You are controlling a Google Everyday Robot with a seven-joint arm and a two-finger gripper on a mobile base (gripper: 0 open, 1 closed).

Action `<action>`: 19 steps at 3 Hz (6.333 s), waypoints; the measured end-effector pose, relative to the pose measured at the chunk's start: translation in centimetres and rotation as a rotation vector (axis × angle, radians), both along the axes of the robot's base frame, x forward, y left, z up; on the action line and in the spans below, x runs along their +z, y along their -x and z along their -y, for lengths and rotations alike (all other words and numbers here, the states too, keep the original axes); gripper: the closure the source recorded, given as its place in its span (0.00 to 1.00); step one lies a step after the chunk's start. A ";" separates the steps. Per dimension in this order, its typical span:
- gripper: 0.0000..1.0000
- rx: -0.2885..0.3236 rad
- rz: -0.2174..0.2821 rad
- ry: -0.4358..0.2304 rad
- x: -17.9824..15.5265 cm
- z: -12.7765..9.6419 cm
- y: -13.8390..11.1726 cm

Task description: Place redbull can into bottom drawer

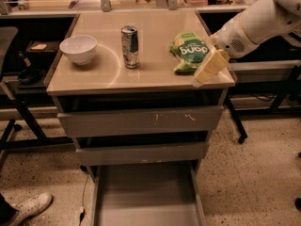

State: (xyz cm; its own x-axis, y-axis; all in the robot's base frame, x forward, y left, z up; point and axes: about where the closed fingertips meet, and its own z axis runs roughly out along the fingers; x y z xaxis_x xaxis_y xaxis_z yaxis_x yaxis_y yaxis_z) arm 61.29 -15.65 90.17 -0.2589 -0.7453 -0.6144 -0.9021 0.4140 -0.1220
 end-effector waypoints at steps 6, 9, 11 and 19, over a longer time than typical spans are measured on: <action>0.00 0.157 0.065 -0.206 -5.5 -11.9 -12.1; 0.00 0.118 0.068 -0.257 -5.5 -13.0 -12.4; 0.00 0.146 0.070 -0.267 -4.4 -15.3 -14.0; 0.88 0.228 0.034 -0.237 -3.4 -20.8 -14.3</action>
Offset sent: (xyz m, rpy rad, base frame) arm 0.0422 0.0083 -0.0141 0.0792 -0.0126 -0.0127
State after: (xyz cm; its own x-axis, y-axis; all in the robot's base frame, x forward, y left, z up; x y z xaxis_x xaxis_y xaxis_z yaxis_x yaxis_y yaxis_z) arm 75.62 5.17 86.79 -0.0783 -0.6169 -0.7832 -0.9719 0.2223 -0.0779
